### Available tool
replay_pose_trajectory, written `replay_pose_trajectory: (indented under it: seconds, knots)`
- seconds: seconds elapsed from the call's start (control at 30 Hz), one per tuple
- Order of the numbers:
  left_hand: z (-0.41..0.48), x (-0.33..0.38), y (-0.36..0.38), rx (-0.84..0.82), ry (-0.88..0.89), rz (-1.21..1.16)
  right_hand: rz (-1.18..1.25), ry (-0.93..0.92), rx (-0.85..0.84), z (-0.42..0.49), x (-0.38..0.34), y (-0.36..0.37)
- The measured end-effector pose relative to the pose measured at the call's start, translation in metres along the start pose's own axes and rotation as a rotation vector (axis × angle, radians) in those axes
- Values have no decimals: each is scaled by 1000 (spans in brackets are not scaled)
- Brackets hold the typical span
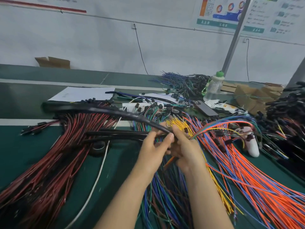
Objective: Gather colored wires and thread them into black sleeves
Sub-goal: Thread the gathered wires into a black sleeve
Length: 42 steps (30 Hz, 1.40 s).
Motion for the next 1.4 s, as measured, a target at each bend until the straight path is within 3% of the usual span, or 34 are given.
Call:
replay_pose_trajectory:
  seconds: [0.1, 0.17, 0.33, 0.4, 0.57, 0.63, 0.87, 1.0, 1.1, 1.4]
  knots:
    - [4, -4, -3, -35, 51, -134, -37, 56, -46, -3, 7, 7]
    - [5, -5, -16, 58, 57, -105, 0, 38, 5, -2, 3, 2]
    - [1, -11, -37, 321, 56, 298, 531, -83, -13, -1, -23, -16]
    - [-2, -16, -28, 268, 1, 298, 616, -112, -59, -4, -27, -15]
    - [-8, -24, -1, -145, -143, 185, 640, -145, -82, -7, -30, -17]
    - [-11, -26, 1, -221, -209, 88, 642, -149, -88, -6, -30, -19]
    - [-10, -32, -3, -145, -355, -167, 673, -141, -128, -7, -27, -17]
    - [-9, -33, -5, -73, -311, -99, 678, -215, -64, -6, -28, -21]
    - [-10, -38, 2, -25, -374, -299, 737, -248, -2, -7, -27, -25]
    - [-13, -34, 15, -87, -394, -559, 876, -222, 82, -7, -27, -36]
Point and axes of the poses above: each hand's wrist, its own z-axis towards the middle knuckle, its own y-axis out of the palm, x = y × z, the point moved 6 cm from there along z, towards the middle knuckle, and after that the axes turned 1 degree about x, right-handed, at the moved point
